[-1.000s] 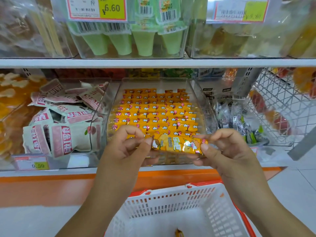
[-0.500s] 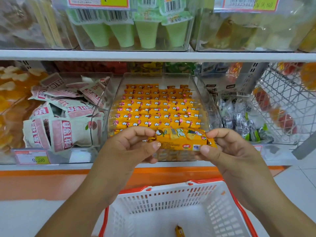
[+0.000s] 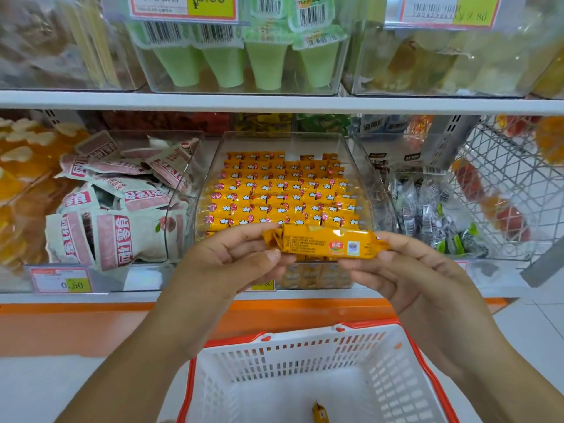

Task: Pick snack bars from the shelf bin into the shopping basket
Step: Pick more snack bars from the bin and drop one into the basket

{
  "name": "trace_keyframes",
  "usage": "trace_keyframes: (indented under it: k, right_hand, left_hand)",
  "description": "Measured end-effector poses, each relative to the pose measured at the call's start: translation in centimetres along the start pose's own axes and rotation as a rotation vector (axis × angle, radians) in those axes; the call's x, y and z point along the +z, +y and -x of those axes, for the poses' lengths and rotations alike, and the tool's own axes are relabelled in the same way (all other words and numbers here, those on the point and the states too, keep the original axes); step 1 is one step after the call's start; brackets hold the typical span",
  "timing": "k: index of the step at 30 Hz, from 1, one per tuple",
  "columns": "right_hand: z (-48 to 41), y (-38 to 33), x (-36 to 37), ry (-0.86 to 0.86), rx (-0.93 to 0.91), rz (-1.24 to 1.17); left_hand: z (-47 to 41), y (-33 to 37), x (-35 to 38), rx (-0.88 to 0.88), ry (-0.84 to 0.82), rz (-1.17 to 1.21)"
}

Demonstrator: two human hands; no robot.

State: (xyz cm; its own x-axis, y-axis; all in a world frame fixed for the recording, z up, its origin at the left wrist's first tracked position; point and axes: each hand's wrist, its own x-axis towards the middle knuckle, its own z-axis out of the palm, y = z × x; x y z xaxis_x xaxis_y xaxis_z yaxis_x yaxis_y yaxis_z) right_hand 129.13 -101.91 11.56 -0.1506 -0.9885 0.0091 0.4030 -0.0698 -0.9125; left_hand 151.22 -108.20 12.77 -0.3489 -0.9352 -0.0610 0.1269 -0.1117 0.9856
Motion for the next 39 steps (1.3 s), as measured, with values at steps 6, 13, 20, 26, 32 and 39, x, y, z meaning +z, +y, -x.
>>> trace_keyframes:
  k: [6,13,20,26,32,39]
  right_hand:
    - [-0.1,0.6,-0.2,0.047,-0.078,0.291]
    - [0.0,0.8,-0.1,0.090,-0.128,0.362]
    - [0.4,0.4,0.5,0.098,-0.191,0.299]
    - [0.4,0.5,0.6,0.117,-0.212,0.330]
    - [0.1,0.8,-0.1,0.054,-0.138,0.268]
    - [-0.1,0.8,-0.2,0.059,-0.120,0.246]
  left_hand:
    - [-0.2,-0.2,-0.2,0.024,0.106,-0.156]
    - [0.1,0.0,1.0,0.048,0.126,-0.253]
    - [0.2,-0.2,1.9,0.125,0.175,-0.266]
    - [0.3,-0.3,2.1,0.171,0.165,-0.202]
    - [-0.3,-0.3,1.5,0.083,0.080,-0.096]
    - [-0.6,-0.4,1.1,0.043,0.082,-0.025]
